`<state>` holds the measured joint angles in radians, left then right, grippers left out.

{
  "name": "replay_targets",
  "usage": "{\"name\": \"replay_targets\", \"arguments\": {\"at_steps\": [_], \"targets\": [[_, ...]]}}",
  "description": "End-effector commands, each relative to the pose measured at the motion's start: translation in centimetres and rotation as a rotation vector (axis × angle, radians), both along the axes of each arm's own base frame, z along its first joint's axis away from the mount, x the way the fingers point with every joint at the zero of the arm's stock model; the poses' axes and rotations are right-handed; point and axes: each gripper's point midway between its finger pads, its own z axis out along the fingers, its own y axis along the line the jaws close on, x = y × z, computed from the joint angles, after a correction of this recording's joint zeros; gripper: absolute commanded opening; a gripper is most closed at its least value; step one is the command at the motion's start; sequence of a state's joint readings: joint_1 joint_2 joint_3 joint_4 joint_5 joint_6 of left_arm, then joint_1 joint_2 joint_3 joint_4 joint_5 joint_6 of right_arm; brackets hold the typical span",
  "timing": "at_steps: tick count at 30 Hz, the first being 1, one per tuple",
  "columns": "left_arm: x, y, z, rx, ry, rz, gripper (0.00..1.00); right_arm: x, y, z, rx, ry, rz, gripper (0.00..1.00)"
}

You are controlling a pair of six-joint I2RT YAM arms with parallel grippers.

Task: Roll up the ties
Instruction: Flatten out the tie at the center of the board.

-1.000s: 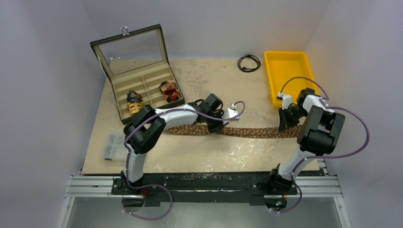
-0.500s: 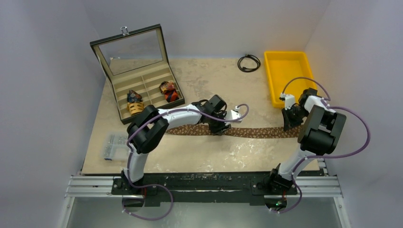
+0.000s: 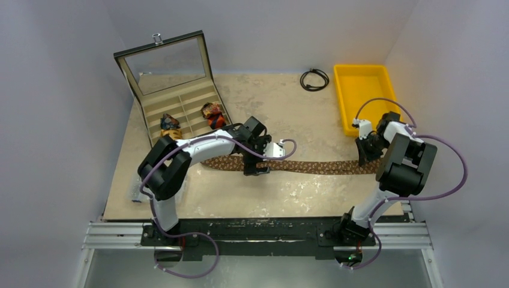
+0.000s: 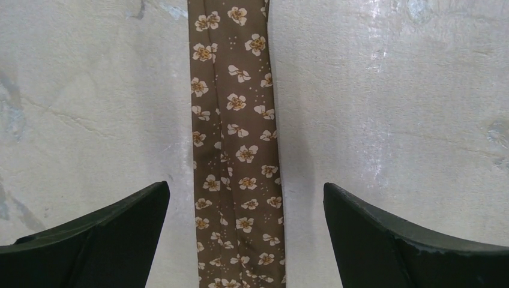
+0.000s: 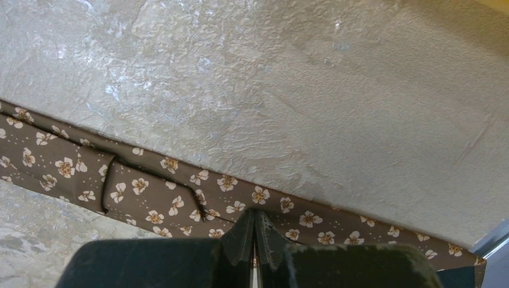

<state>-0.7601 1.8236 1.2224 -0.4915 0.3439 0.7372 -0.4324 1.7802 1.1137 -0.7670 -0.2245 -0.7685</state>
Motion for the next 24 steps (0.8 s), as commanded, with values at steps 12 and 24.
{"name": "replay_targets", "arguments": {"at_steps": [12,24], "targets": [[0.5,-1.6,-2.3,0.100,0.019,-0.144,0.45,1.0,-1.6,0.6,-0.077,-0.043,0.086,0.00],[-0.3,-1.9,-1.9,0.084,0.058,-0.175,0.28,1.0,1.1,4.7,0.060,-0.083,0.108,0.17]]}}
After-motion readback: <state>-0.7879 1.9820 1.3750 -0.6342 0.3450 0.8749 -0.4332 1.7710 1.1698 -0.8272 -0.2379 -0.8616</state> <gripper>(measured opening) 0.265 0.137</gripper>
